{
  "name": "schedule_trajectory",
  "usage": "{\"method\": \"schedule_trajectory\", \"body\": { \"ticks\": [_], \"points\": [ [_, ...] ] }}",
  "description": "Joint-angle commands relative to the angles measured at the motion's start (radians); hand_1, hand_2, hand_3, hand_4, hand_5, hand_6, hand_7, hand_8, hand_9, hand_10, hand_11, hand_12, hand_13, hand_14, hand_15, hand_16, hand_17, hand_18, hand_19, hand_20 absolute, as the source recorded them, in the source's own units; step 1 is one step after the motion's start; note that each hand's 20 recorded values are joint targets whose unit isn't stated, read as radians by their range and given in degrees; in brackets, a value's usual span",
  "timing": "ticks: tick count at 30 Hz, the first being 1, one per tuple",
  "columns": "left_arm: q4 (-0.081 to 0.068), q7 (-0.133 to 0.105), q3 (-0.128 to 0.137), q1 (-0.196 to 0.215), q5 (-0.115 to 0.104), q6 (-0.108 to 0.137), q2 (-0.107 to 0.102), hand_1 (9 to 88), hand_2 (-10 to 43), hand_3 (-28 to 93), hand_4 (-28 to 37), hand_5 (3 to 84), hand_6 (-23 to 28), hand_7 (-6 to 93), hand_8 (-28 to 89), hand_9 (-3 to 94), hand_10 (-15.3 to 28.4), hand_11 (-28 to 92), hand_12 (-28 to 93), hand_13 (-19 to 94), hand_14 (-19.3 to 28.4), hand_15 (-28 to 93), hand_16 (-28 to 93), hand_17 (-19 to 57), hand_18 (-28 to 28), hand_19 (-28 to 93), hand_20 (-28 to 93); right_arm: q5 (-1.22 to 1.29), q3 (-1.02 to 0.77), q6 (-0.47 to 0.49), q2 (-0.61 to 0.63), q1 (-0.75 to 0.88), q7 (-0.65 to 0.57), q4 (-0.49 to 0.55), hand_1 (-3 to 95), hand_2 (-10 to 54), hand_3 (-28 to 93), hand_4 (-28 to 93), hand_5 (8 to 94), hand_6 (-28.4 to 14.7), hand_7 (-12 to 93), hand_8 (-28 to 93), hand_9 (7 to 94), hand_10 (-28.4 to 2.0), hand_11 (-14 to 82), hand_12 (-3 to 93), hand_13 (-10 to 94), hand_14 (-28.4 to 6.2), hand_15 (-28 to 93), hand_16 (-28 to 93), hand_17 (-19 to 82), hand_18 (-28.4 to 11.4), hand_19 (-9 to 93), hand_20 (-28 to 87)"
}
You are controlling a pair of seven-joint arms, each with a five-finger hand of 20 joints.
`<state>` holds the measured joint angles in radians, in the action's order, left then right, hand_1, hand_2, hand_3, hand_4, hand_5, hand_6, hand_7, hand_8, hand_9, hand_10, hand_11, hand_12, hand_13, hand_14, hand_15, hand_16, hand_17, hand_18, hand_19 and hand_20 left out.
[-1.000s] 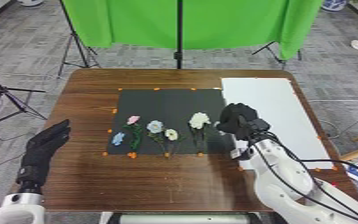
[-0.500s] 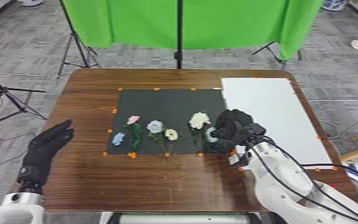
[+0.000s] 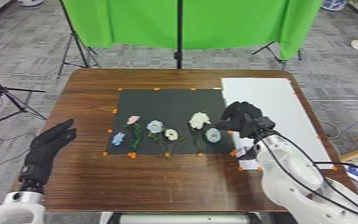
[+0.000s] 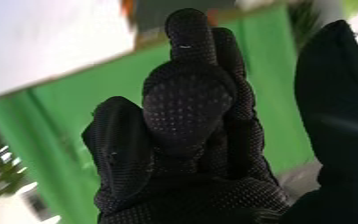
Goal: Arrange flowers
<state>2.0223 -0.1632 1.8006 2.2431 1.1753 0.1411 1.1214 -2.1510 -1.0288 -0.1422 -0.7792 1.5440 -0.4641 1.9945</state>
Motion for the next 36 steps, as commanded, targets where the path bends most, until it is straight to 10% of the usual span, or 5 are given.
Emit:
{"method": "schedule_trajectory", "body": {
  "ticks": [1,8,11,16,36],
  "points": [
    [0.009,0.007,0.001,-0.001,0.024,-0.018,0.009,34.6,6.6,70,-10.0,41.2,3.2,11.6,-7,40.9,13.2,21,12,32,16.9,19,0,5.2,14.6,16,16,0.308,-0.282,-0.326,-0.009,0.101,0.163,0.075,33.2,-9.5,65,-18,68.1,-1.1,19,-8,77.0,-13.3,19.6,20.5,88,-2.9,56,35,59,-15.3,93,53],
    [0.021,0.000,-0.003,-0.004,0.042,-0.040,0.016,34.6,6.7,70,-10.0,41.9,3.4,11.5,-7,42.7,13.7,22,12,33,17.3,19,0,5.6,14.3,16,16,0.910,-0.533,-0.224,-0.113,0.326,0.656,0.110,22.6,-4.2,68,-14,68.0,-0.9,20,-9,73.8,-14.5,17.7,20.3,75,-9.9,48,32,43,-17.9,81,45],
    [0.029,0.006,0.000,-0.002,0.047,-0.053,0.024,34.6,6.7,70,-10.1,42.5,3.4,11.4,-7,43.2,13.8,22,12,33,17.3,19,0,5.8,14.2,16,16,1.113,-0.622,0.070,-0.233,0.402,0.753,0.071,17.5,-2.2,71,-16,65.0,-1.4,19,-9,66.3,-15.9,12.5,18.8,59,-15.6,33,28,28,-18.9,55,44],
    [0.035,0.010,-0.002,-0.006,0.050,-0.079,0.037,34.6,6.9,69,-10.1,43.4,3.5,11.5,-7,44.6,14.2,22,12,34,17.8,20,0,5.8,14.1,15,16,1.311,-0.605,0.160,-0.377,0.489,0.834,0.038,8.6,-0.5,75,-16,47.9,-1.0,11,-7,44.2,-15.2,5.0,16.0,37,-17.3,10,28,17,-17.4,15,30],
    [0.068,0.041,0.019,-0.019,0.117,-0.148,0.070,34.3,6.5,68,-10.5,44.5,3.8,10.9,-7,45.9,14.3,21,12,36,18.2,21,-1,5.6,14.1,15,16,1.350,-0.594,0.194,-0.454,0.585,0.839,0.053,2.9,-9.4,71,-28,37.3,-0.3,9,-7,37.4,-14.6,3.6,13.7,27,-15.5,6,22,12,-15.9,9,24]
  ]
}}
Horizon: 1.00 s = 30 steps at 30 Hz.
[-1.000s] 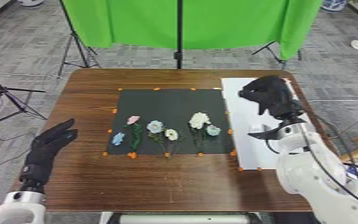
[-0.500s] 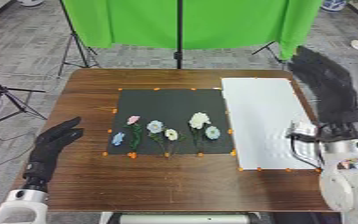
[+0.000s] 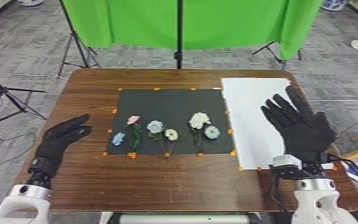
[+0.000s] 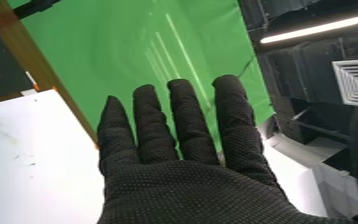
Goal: Arrange flowers
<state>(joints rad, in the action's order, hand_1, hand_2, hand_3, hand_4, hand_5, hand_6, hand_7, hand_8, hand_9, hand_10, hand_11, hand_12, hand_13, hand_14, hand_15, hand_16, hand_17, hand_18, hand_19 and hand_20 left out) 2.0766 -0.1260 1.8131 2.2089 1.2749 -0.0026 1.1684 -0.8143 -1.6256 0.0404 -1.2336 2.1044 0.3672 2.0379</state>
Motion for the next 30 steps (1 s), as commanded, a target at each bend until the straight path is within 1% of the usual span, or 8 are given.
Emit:
{"method": "schedule_trajectory", "body": {
  "ticks": [1,4,9,16,20,22,25,30],
  "points": [
    [0.014,0.003,0.005,0.015,0.018,-0.004,0.024,34.3,6.5,68,-10.5,44.5,3.8,10.9,-7,46.0,14.3,21,12,36,18.2,21,-1,5.6,14.1,15,16,0.008,0.000,0.025,-0.001,0.024,0.008,0.007,4.9,-9.5,65,-28,36.6,-0.3,9,-7,37.4,-14.5,3.6,13.7,27,-15.4,6,22,12,-16.0,9,24],
    [0.012,0.004,-0.001,0.008,0.021,-0.007,0.021,34.2,6.2,68,-10.5,44.5,3.7,10.9,-6,46.1,14.3,22,12,36,18.1,21,-1,5.6,14.1,15,16,-0.004,0.000,0.026,-0.002,0.019,0.010,0.010,13.5,-9.5,49,-28,35.7,-0.4,8,-7,36.3,-14.2,3.4,14.1,26,-15.5,5,23,11,-16.7,9,24],
    [0.005,0.005,-0.008,-0.006,0.028,-0.017,0.018,34.3,6.1,67,-10.9,44.6,3.9,10.8,-7,46.1,14.3,21,12,36,18.1,21,-1,5.6,14.1,15,16,-0.025,0.011,-0.092,0.008,0.012,-0.019,0.041,12.3,-9.5,72,-28,36.2,0.3,12,-8,40.9,-13.7,4.5,14.0,32,-14.3,8,22,15,-16.3,10,24],
    [0.008,0.001,-0.006,0.003,0.029,-0.011,0.025,34.3,6.0,67,-11.4,44.6,3.8,10.8,-6,46.1,14.3,21,12,36,18.1,21,-1,5.5,14.0,14,16,-0.077,0.024,-0.165,0.018,-0.003,-0.042,0.053,32.7,13.0,57,-28,50.2,2.1,18,-12,59.2,-11.7,8.1,13.6,48,-10.8,16,15,22,-13.9,12,27],
    [0.012,0.002,-0.001,0.014,0.023,-0.006,0.030,34.1,6.2,67,-12.0,44.7,3.8,10.8,-6,46.2,14.3,21,12,36,18.1,21,-1,5.5,14.1,14,16,-0.083,0.031,-0.155,0.013,-0.007,-0.038,0.047,35.8,14.3,53,-28,54.2,3.8,21,-12,62.8,-10.9,8.8,13.8,50,-10.5,18,15,22,-13.3,11,28],
    [0.012,0.004,-0.001,0.016,0.021,-0.007,0.030,33.9,6.6,66,-12.5,44.7,3.9,10.8,-6,46.2,14.2,21,12,36,18.2,21,-1,5.4,14.1,14,16,-0.073,0.030,-0.146,0.010,0.002,-0.031,0.047,34.6,8.1,50,-28,54.3,3.8,22,-13,62.8,-10.9,8.8,14.2,50,-11.1,18,16,22,-13.5,12,30],
    [0.009,0.010,-0.002,0.011,0.021,-0.013,0.029,33.4,6.9,65,-13.2,44.8,3.9,10.6,-6,46.1,14.3,21,12,36,18.2,21,-1,5.4,14.0,14,16,-0.051,0.033,-0.163,0.005,0.011,-0.024,0.049,39.0,0.6,34,-26,54.2,3.4,22,-13,62.4,-11.0,8.8,14.6,50,-11.1,18,17,22,-14.1,14,30],
    [0.011,0.010,0.001,0.011,0.016,-0.005,0.028,32.0,7.6,64,-15.6,44.8,3.9,10.6,-6,46.1,14.3,21,12,36,18.2,21,-1,5.4,14.0,14,16,-0.033,0.021,-0.148,0.002,0.016,-0.016,0.047,45.4,-2.4,-20,-6,54.2,3.2,22,-12,61.7,-10.6,8.7,15.4,50,-10.7,17,19,22,-14.1,14,32]
  ]
}}
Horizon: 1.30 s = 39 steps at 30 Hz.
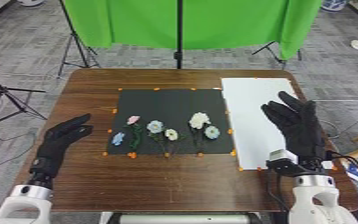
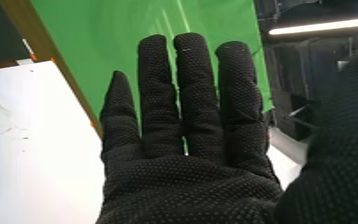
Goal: Arrange flowers
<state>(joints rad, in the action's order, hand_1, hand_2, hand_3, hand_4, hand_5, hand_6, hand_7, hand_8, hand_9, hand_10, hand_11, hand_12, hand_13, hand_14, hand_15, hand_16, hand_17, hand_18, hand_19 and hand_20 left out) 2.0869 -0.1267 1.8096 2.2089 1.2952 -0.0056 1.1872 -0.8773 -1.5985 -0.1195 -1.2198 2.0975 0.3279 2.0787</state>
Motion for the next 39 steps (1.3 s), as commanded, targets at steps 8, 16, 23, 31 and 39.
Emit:
{"method": "schedule_trajectory", "body": {
  "ticks": [8,16,23,31,39],
  "points": [
    [-0.004,0.012,-0.006,0.003,-0.010,-0.001,0.009,29.0,8.8,63,-22.3,44.9,4.0,10.4,-6,46.1,14.5,21,12,36,18.4,21,-1,5.3,14.1,14,16,0.069,-0.008,0.024,-0.018,0.023,0.050,0.000,38.3,-2.1,-28,-11,67.7,3.6,26,-13,70.4,-11.6,12.3,16.9,63,-10.7,24,25,23,-15.7,34,43],
    [0.002,0.020,0.003,0.016,-0.010,0.002,0.015,28.0,8.9,63,-24.6,45.0,3.9,10.3,-6,46.2,14.6,21,12,36,18.5,21,-1,5.3,14.0,14,16,0.066,-0.006,0.035,-0.013,0.017,0.051,-0.005,35.2,0.9,-28,-10,82.0,2.6,32,-12,85.0,-12.4,20.2,20.1,73,-10.7,40,26,26,-16.5,48,50],
    [0.001,0.024,0.005,0.013,-0.010,-0.002,0.010,28.0,8.8,63,-24.9,44.9,4.0,10.1,-6,46.1,14.6,21,12,36,18.5,21,-1,5.2,14.0,14,16,0.064,-0.013,0.032,-0.014,0.029,0.034,0.000,31.0,0.1,-18,-4,78.4,2.7,31,-13,81.2,-12.2,19.2,19.6,70,-10.5,40,25,25,-16.1,46,49],
    [0.003,0.024,0.004,0.014,-0.007,-0.011,0.011,28.1,8.7,63,-25.0,44.9,4.0,10.1,-6,46.1,14.6,21,12,36,18.5,21,-1,5.2,14.0,14,16,0.062,-0.012,0.041,-0.006,0.013,0.029,-0.007,29.7,-0.3,-9,-7,77.4,2.5,31,-12,80.6,-12.1,19.1,19.6,69,-10.4,39,25,25,-15.7,45,49],
    [0.002,0.020,0.006,0.011,-0.009,-0.004,0.004,28.0,8.6,63,-24.8,44.9,4.1,10.1,-6,46.1,14.6,21,12,36,18.5,21,-1,5.1,14.1,14,16,0.056,-0.009,0.046,-0.004,0.010,0.031,-0.008,25.9,-3.5,25,-18,76.1,2.5,31,-13,79.5,-12.1,18.8,19.5,69,-10.3,39,25,25,-15.4,43,48]
  ]
}}
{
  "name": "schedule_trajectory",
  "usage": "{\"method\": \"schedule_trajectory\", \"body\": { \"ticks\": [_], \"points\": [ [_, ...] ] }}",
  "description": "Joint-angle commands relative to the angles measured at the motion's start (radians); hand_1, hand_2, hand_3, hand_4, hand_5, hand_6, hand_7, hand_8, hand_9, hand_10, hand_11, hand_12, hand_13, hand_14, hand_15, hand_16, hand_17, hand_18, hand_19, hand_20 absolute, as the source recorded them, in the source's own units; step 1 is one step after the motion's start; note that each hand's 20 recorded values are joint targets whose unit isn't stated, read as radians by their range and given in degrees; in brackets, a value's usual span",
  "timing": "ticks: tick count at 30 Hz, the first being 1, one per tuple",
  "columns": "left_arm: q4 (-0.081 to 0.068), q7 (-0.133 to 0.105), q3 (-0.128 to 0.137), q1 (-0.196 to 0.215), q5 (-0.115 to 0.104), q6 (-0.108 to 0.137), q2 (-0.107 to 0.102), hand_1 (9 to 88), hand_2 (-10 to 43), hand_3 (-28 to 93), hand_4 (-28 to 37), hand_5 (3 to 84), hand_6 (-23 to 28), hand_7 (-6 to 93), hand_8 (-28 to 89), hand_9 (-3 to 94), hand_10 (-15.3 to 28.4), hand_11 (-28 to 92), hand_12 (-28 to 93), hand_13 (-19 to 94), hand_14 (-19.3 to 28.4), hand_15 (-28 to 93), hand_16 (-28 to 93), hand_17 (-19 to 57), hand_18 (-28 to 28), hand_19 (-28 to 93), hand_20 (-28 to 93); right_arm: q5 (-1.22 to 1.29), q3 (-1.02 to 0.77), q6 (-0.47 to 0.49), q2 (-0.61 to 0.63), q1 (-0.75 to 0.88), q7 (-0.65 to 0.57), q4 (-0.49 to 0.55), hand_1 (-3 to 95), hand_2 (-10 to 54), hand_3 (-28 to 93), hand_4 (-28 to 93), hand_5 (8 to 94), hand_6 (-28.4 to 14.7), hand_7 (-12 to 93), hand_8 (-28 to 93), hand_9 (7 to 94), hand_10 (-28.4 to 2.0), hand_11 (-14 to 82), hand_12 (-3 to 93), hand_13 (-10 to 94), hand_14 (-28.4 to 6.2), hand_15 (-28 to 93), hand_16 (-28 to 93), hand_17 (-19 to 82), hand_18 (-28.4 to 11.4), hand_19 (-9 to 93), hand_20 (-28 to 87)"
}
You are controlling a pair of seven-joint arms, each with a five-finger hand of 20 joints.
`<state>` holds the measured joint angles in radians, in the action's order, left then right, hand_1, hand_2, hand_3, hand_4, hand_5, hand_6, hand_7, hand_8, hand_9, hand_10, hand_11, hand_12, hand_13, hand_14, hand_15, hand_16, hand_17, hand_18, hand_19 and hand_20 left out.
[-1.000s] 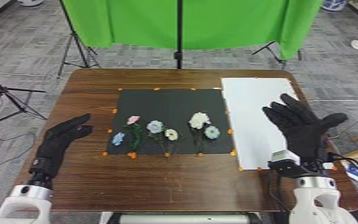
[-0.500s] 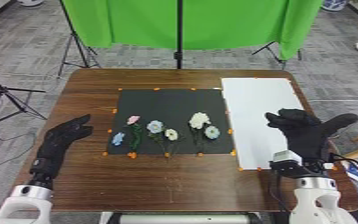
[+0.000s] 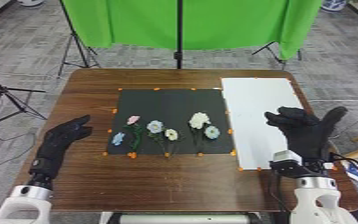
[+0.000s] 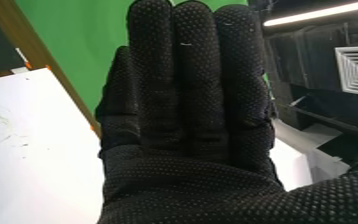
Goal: Arrange flowers
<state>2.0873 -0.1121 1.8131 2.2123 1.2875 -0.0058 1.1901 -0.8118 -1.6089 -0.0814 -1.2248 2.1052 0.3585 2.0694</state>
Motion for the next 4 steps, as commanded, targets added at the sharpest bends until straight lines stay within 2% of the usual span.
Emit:
{"method": "schedule_trajectory", "body": {
  "ticks": [1,4],
  "points": [
    [0.002,0.004,0.002,0.008,-0.001,-0.003,0.003,27.9,8.6,64,-24.7,44.9,4.0,10.1,-6,46.2,14.6,21,12,36,18.5,21,-1,5.1,14.1,14,16,-0.010,0.002,0.005,0.002,0.002,-0.003,0.002,22.9,-4.0,36,-22,76.1,2.4,31,-13,79.4,-12.2,18.8,19.4,68,-10.4,39,25,25,-15.3,43,48],
    [0.000,0.004,0.002,0.007,0.002,-0.006,0.005,28.1,8.4,64,-24.5,44.9,4.0,10.1,-6,46.1,14.6,21,12,36,18.5,21,-1,5.1,14.1,14,16,-0.027,-0.002,0.013,0.001,0.003,-0.017,0.002,16.3,-2.1,59,-26,75.5,2.3,30,-12,78.8,-12.3,18.6,19.4,68,-10.5,39,25,25,-15.3,42,48]
  ]
}}
